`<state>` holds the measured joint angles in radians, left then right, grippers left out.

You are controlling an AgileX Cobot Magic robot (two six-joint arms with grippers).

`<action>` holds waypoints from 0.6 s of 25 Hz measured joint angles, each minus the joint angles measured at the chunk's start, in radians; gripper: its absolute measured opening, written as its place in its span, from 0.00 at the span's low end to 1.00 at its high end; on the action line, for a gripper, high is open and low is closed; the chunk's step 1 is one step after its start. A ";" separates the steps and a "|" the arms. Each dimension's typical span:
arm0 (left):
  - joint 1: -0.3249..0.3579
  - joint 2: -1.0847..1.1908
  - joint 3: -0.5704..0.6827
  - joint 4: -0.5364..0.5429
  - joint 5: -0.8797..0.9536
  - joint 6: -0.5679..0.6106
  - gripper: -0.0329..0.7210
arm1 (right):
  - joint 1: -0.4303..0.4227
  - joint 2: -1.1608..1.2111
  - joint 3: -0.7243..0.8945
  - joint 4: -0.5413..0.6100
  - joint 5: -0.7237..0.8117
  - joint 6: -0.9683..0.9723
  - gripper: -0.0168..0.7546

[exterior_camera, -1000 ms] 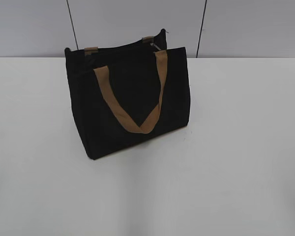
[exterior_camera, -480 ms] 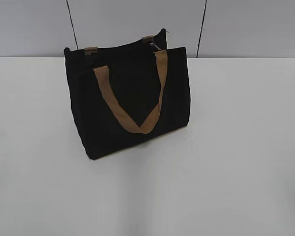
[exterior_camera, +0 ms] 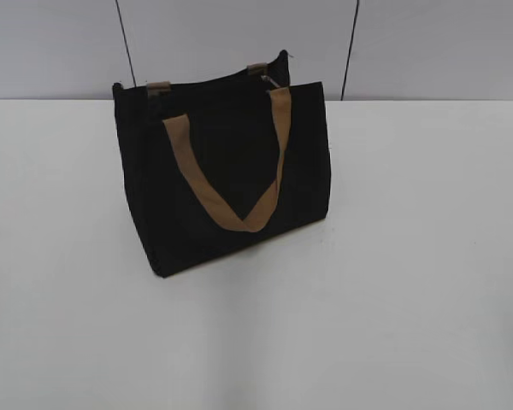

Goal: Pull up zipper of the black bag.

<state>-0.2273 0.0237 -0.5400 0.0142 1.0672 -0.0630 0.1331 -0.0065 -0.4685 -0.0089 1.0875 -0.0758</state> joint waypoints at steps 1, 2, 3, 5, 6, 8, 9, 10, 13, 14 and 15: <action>0.020 -0.015 0.000 0.000 0.000 0.000 0.73 | -0.023 -0.001 0.000 0.000 0.001 0.000 0.66; 0.045 -0.026 0.000 0.000 0.001 0.000 0.73 | -0.049 -0.001 0.000 0.000 0.002 0.000 0.66; 0.068 -0.029 0.000 0.000 0.000 0.000 0.73 | -0.075 -0.001 0.000 0.002 0.002 0.000 0.66; 0.108 -0.029 0.000 -0.001 0.000 0.000 0.73 | -0.115 -0.001 0.000 0.001 0.002 0.000 0.66; 0.126 -0.029 0.000 -0.001 0.000 0.000 0.73 | -0.130 -0.001 0.000 0.001 0.002 0.000 0.66; 0.150 -0.029 0.000 -0.001 0.000 0.000 0.73 | -0.145 -0.001 0.000 0.001 0.002 0.000 0.66; 0.156 -0.029 0.000 -0.001 0.000 0.000 0.73 | -0.147 -0.001 0.000 0.001 0.002 0.000 0.66; 0.158 -0.029 0.000 -0.001 0.000 0.000 0.72 | -0.147 -0.001 0.000 0.001 0.002 0.000 0.66; 0.160 -0.029 0.000 -0.001 0.000 0.000 0.72 | -0.148 -0.001 0.000 0.001 0.002 0.000 0.66; 0.160 -0.029 0.000 -0.001 0.000 0.000 0.72 | -0.148 -0.001 0.000 0.001 0.002 0.000 0.66; 0.160 -0.029 0.000 -0.001 0.000 0.000 0.72 | -0.148 -0.001 0.000 0.001 0.002 0.000 0.66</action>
<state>-0.0669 -0.0054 -0.5400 0.0129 1.0675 -0.0630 -0.0151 -0.0073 -0.4685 -0.0075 1.0899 -0.0758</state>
